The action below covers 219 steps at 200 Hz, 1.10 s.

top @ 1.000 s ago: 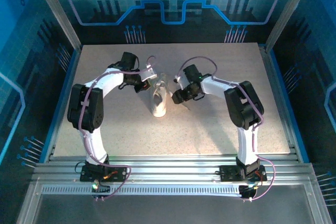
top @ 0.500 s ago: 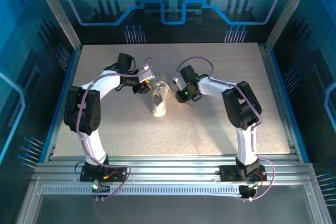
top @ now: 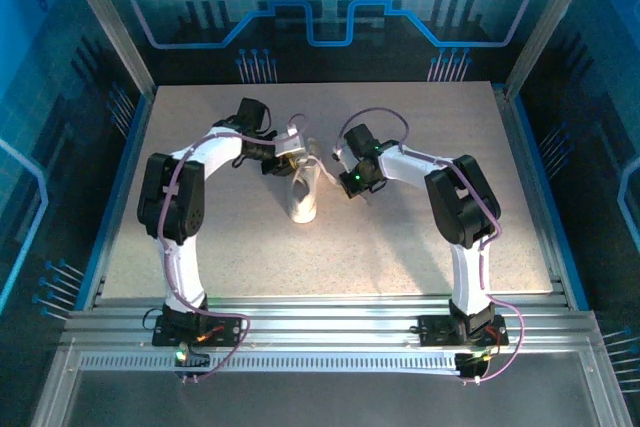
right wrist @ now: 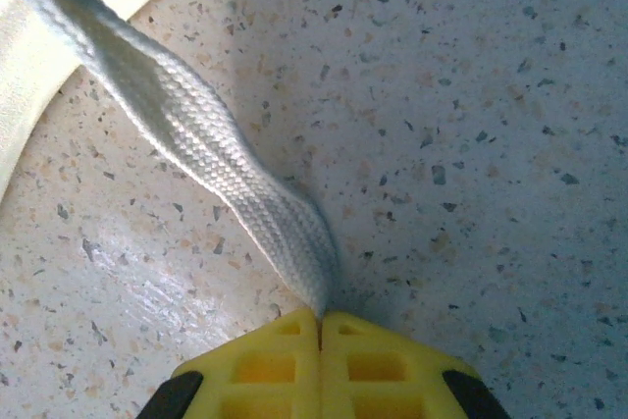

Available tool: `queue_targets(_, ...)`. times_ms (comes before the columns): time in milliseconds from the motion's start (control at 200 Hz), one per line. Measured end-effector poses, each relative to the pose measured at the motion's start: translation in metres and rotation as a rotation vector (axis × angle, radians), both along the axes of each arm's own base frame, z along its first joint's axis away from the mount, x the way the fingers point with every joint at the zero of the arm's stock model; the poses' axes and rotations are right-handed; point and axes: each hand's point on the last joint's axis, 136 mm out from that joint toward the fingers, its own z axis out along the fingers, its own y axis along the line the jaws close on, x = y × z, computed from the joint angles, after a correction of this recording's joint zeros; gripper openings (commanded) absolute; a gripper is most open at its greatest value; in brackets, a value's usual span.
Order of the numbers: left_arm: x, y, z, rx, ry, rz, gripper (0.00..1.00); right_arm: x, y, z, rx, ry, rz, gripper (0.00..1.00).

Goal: Tie the shoes

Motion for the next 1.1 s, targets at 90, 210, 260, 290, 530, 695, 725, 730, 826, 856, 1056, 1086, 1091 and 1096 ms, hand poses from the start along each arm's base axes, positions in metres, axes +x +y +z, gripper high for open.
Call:
queue_targets(90, 0.005, -0.003, 0.0, 0.01, 0.005, -0.022, 0.44, -0.001, 0.001, 0.001, 0.004, 0.005, 0.003, 0.03)
queue_targets(210, 0.007, -0.008, -0.004, 0.021, 0.028, -0.049, 0.42, 0.002, 0.005, 0.007, 0.021, 0.004, 0.008, 0.02)
queue_targets(260, 0.006, -0.009, -0.006, 0.026, 0.044, -0.057, 0.41, 0.004, 0.007, 0.01, 0.028, -0.001, 0.01, 0.02)
queue_targets(290, 0.005, -0.01, -0.007, 0.026, 0.053, -0.064, 0.38, 0.005, 0.008, 0.012, 0.032, -0.004, 0.011, 0.02)
queue_targets(530, -0.009, -0.019, -0.012, 0.022, 0.108, -0.105, 0.0, 0.008, 0.011, 0.017, 0.047, -0.013, 0.014, 0.01)
queue_targets(695, -0.018, -0.03, -0.008, -0.023, 0.159, -0.096, 0.0, 0.008, 0.012, 0.019, 0.08, 0.005, 0.002, 0.01)
queue_targets(725, -0.022, -0.033, -0.008, -0.03, 0.174, -0.088, 0.0, 0.009, 0.011, 0.02, 0.089, 0.008, -0.003, 0.01)
queue_targets(730, -0.023, -0.033, -0.008, -0.031, 0.175, -0.088, 0.0, 0.009, 0.011, 0.02, 0.091, 0.009, -0.004, 0.01)
queue_targets(826, -0.039, -0.042, -0.005, -0.05, 0.225, -0.048, 0.0, 0.01, 0.009, 0.024, 0.128, 0.022, -0.014, 0.01)
queue_targets(856, -0.045, -0.046, -0.004, -0.055, 0.245, -0.032, 0.0, 0.01, 0.01, 0.025, 0.139, 0.025, -0.013, 0.01)
queue_targets(1056, -0.079, -0.054, 0.0, -0.094, 0.345, 0.111, 0.0, 0.003, 0.021, 0.034, 0.213, 0.054, 0.02, 0.0)
queue_targets(1086, -0.082, -0.052, 0.0, -0.095, 0.352, 0.13, 0.0, 0.002, 0.022, 0.035, 0.22, 0.06, 0.025, 0.0)
queue_targets(1091, -0.083, -0.051, 0.0, -0.094, 0.354, 0.134, 0.0, 0.002, 0.022, 0.035, 0.221, 0.061, 0.025, 0.0)
queue_targets(1096, -0.083, -0.051, 0.0, -0.094, 0.354, 0.136, 0.0, 0.002, 0.022, 0.035, 0.222, 0.061, 0.026, 0.0)
